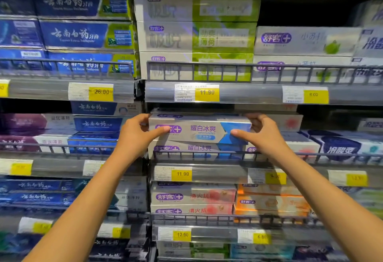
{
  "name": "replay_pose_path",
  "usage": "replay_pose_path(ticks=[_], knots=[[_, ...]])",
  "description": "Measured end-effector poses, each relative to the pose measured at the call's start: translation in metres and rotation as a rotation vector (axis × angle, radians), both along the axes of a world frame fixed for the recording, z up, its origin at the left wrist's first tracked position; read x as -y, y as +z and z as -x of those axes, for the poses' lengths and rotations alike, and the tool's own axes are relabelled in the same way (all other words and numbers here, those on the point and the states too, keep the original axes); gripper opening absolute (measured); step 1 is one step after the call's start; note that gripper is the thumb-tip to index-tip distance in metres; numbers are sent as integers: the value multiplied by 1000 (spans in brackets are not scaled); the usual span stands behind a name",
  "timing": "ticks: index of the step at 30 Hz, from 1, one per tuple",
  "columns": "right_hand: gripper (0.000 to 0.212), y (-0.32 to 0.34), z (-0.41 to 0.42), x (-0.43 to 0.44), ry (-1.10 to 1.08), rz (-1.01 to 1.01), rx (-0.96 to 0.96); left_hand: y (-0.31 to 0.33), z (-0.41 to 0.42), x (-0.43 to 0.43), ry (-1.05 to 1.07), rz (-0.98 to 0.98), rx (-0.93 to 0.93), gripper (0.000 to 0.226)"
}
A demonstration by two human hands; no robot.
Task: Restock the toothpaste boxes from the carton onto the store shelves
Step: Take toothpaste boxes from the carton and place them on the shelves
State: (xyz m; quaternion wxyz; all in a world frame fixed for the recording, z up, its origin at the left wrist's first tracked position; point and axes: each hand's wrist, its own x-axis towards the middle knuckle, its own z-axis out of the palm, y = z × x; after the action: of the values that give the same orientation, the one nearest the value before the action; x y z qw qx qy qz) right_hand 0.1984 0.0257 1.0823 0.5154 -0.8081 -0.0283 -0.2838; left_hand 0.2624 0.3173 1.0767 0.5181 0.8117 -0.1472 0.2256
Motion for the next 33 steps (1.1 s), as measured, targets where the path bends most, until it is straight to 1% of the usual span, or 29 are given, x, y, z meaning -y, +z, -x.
replay_pose_path(ticks=[2,6,7,9,10,11,15,16,18,21,24,26,29,31,33], knots=[[66,1,1,-1,-4,12,-7,0,2,0,-4,5,-1,64],[68,2,0,-3,-3,21,-32,1,4,-3,1,2,-34,44],[68,3,0,-3,-5,21,-36,2,5,-5,2,3,-48,47],[69,3,-1,-3,-10,23,-42,2,7,-7,4,3,-52,72],[70,2,-2,-2,-11,28,-43,1,7,-9,10,2,-53,79],[70,3,-2,-3,-12,35,-45,1,7,-9,10,2,-58,79],[69,4,-1,-3,-8,45,-58,2,10,-7,11,-12,-77,45],[70,4,-1,-2,-7,48,-57,1,9,-7,13,-13,-77,42],[73,5,0,-2,-12,81,-64,-1,10,-6,30,-7,-71,45],[77,6,5,-2,-35,154,-89,-5,17,1,101,-4,-48,60],[77,1,17,6,-58,188,-44,-13,29,11,196,-48,19,73],[80,-6,28,16,-114,280,-6,-19,42,21,289,-119,78,76],[80,-16,50,36,-237,492,68,-28,67,45,471,-332,205,73],[78,-24,65,54,-298,674,78,-34,86,68,528,-435,262,71],[76,-35,81,74,-339,838,61,-40,106,96,540,-510,257,71]])
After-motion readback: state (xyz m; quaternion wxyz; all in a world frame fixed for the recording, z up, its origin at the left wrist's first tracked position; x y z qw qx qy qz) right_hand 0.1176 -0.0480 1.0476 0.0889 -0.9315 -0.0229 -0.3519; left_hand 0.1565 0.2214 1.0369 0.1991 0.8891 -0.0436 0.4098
